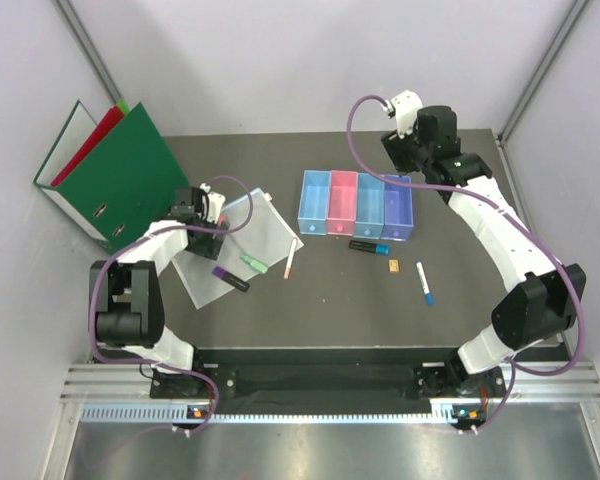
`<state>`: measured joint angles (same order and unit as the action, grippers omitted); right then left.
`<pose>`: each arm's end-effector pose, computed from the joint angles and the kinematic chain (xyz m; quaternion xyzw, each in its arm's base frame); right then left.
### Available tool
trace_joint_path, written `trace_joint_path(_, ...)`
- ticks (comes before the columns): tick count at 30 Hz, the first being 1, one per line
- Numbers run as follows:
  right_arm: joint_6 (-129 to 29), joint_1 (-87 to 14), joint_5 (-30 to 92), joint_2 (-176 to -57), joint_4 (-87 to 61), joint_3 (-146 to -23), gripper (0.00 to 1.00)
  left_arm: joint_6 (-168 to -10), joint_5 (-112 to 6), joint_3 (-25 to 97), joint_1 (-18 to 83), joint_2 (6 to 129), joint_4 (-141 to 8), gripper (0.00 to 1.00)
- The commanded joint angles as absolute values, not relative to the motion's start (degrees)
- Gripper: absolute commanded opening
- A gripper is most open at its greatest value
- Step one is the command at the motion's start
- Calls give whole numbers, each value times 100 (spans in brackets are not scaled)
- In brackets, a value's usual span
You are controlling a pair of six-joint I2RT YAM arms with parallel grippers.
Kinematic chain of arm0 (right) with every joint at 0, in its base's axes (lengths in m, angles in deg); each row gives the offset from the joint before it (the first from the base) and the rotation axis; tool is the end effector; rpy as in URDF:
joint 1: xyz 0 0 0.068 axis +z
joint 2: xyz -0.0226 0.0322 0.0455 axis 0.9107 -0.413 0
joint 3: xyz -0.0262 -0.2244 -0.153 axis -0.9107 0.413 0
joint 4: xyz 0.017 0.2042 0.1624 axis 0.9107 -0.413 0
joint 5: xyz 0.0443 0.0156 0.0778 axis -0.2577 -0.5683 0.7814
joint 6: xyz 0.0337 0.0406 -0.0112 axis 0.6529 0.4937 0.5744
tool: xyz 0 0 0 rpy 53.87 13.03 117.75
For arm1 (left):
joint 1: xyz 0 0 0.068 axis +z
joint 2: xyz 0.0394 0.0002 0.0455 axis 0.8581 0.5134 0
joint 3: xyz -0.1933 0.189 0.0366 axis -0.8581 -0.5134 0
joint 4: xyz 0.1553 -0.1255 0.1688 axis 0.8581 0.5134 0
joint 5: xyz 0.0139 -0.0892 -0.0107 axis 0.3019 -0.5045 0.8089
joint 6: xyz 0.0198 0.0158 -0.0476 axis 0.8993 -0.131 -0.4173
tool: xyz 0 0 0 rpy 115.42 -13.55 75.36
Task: Sort the stationery into containers
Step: Pick up the stationery from the center of the board.
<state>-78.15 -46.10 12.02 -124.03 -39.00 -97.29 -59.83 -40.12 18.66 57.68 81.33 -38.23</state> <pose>0.3378 0.1125 0.3860 -0.2505 0.8131 -0.0905 0.5177 0.3068 -0.0047 0.1933 0.1528 0.9540 0.0757 0.2465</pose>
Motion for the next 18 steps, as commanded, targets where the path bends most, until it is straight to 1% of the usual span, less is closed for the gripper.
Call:
trace_joint_path(1,-7821,-4530,1113,-12172,-3962,-10031,67,-6008,-4267,1846,5823,8089,-4289,80)
trace_joint_path(9,-7769,-4486,1113,-12242,-4023,-10032,68,-5894,-4417,1820,5876,8247,-4483,81)
trace_joint_path(13,-7804,-4469,1105,-12251,-4023,-10023,67,-5815,-4504,1741,6139,8379,-4649,84)
trace_joint_path(18,-7821,-4442,1079,-12295,-4076,-10084,68,-5762,-4698,1723,6271,8589,-4773,86)
